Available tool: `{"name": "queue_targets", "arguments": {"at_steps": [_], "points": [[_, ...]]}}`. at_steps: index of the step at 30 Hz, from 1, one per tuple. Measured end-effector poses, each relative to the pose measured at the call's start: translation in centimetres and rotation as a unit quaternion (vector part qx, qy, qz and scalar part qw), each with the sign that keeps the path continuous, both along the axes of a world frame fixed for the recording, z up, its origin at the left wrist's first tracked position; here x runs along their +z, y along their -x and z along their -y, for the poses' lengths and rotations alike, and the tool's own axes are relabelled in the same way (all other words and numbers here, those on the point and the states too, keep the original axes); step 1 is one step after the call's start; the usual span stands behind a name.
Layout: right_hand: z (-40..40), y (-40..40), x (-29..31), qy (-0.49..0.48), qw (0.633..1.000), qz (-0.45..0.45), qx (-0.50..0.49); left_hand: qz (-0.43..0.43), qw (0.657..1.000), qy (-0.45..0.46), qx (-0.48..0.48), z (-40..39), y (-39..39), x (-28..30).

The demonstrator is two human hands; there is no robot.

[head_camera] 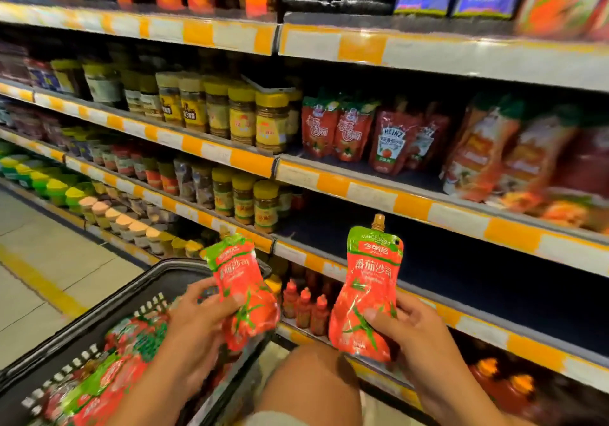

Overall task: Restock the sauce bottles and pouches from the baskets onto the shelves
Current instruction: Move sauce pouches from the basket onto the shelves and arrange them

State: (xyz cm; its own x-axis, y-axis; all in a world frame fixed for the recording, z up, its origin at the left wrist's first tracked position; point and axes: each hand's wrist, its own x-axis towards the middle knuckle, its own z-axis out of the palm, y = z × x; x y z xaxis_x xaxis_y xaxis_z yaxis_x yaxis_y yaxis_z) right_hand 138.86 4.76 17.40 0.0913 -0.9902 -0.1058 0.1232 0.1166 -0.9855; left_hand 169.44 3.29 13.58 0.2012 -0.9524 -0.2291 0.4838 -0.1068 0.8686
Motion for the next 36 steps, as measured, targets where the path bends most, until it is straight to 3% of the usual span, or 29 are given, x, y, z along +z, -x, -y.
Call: {"name": "queue_targets", "arguments": {"at_steps": [5, 11, 22, 30, 36], "points": [[-3.6, 6.0, 0.2, 0.011, 0.998, 0.024, -0.054, 0.023, 0.993, 0.039, -0.112, -0.4, 7.3, 3.0], [-7.1, 12.5, -0.3, 0.024, 0.991, 0.027, -0.128, 0.066, 0.981, 0.029, -0.18, -0.4, 15.9, 4.7], [-13.1, 24.2, -3.8, -0.024, 0.955, 0.06, -0.29, 0.145, 0.917, -0.013, -0.373, 0.9, 29.1, 4.0], [-13.4, 32.6, -5.8, -0.041, 0.925, 0.036, -0.375, 0.202, 0.873, -0.007, -0.444, 2.5, 39.0, 2.8], [-11.5, 39.3, -6.2, -0.044, 0.905, -0.005, -0.423, 0.222, 0.87, 0.018, -0.439, 5.1, 45.7, 2.1]]}}
